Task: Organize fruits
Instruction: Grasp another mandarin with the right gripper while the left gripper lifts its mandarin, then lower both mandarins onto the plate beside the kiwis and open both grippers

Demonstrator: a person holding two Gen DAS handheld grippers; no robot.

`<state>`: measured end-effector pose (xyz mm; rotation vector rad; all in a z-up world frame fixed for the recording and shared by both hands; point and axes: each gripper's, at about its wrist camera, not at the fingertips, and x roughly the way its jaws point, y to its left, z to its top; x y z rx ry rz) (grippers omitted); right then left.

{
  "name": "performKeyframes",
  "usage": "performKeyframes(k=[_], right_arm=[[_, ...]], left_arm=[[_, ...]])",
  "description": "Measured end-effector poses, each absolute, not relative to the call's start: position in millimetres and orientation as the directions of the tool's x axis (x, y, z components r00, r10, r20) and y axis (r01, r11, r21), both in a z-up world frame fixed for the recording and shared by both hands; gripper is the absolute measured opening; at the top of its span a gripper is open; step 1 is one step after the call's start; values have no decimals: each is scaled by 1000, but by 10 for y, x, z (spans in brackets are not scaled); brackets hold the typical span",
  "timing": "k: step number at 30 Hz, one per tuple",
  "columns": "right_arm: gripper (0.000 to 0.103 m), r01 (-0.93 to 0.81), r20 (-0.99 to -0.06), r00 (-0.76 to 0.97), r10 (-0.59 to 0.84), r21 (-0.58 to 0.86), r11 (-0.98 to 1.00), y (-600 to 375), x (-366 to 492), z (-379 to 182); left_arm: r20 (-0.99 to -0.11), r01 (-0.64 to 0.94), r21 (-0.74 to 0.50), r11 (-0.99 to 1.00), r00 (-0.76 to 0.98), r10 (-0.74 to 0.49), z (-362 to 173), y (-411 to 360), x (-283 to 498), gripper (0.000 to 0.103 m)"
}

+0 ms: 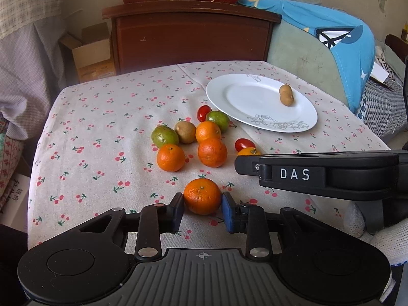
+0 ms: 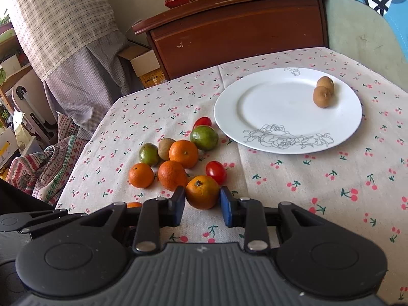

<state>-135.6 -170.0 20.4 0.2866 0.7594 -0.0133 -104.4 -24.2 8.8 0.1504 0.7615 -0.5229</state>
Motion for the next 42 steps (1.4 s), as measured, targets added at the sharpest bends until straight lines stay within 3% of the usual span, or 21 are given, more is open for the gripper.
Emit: performKeyframes(k=[25,34,42], right_arm=[[29,189,-636,771,37,284,940,-1891,-1462,394],[30,270,-562,826,-49,318,909,-2163,-1522,581],[30,335,-571,816,-88,344,877,-2346,-1465,516]], left_arm=[[-621,404,-160,901,668,-410,401,-169,-709,29],[-576,465,-194,864,658,-484,569,-391,-490,29],[-583,523,-195,830,619,-527,519,-697,-310,29]])
